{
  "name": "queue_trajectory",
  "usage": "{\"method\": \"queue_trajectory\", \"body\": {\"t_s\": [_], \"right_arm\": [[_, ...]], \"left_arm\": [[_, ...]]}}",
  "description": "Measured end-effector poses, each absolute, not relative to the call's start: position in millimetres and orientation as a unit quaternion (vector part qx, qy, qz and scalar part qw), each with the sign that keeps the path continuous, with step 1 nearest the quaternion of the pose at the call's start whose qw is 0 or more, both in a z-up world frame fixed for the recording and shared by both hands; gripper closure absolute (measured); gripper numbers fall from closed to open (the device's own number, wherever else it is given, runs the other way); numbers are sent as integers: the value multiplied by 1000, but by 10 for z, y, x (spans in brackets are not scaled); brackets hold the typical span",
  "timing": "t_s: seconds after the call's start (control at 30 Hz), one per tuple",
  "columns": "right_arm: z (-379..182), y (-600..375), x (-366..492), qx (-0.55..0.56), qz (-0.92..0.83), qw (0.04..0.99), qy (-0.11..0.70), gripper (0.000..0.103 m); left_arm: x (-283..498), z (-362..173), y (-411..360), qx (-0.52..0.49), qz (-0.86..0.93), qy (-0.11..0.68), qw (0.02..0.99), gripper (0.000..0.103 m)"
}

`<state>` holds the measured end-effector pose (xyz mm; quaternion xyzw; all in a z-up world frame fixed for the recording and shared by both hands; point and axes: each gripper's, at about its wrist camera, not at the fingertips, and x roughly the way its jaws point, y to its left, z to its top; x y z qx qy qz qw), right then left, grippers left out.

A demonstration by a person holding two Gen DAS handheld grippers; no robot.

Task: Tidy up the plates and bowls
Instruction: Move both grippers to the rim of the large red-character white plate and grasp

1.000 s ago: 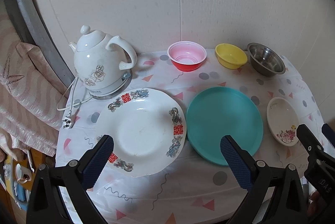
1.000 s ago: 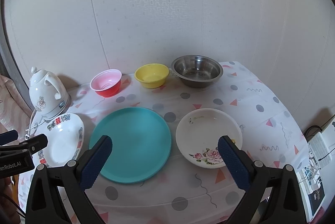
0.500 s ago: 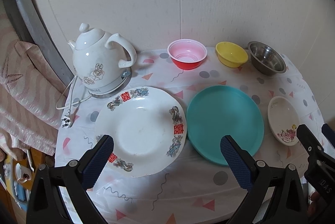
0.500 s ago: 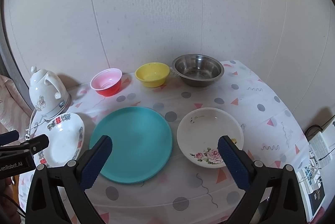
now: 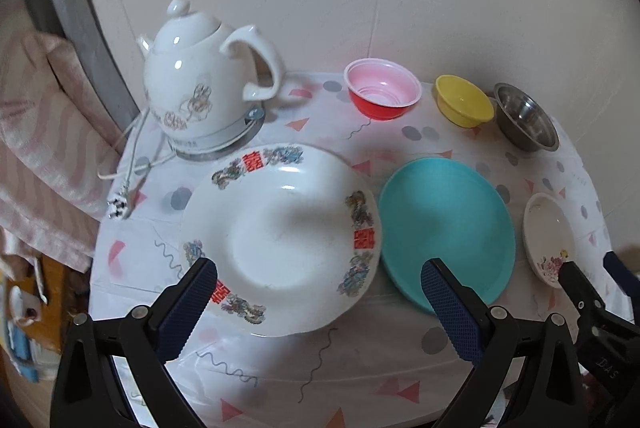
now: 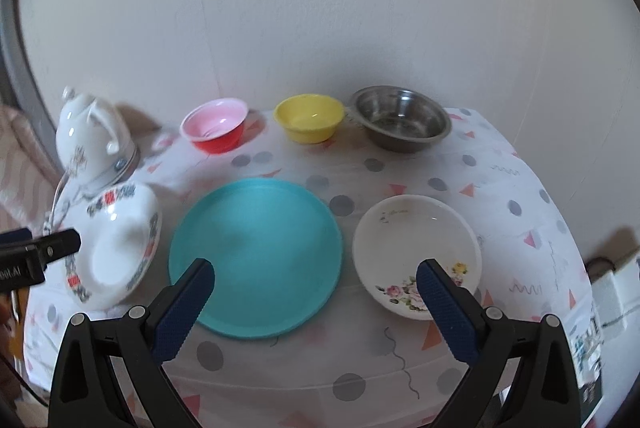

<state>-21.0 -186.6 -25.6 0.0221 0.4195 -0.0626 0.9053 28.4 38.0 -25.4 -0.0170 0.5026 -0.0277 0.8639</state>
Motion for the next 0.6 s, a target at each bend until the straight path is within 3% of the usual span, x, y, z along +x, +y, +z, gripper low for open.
{"method": "queue_trajectory", "body": {"t_s": [0.43, 0.6], "right_arm": [[-423, -1437, 161, -2, 31, 892, 452, 1], [-525, -1309, 347, 20, 75, 881, 467, 10]], "left_arm": [[341, -717, 1289, -201, -29, 542, 815, 0], [315, -908, 1503, -241, -10, 551, 798, 0]]}}
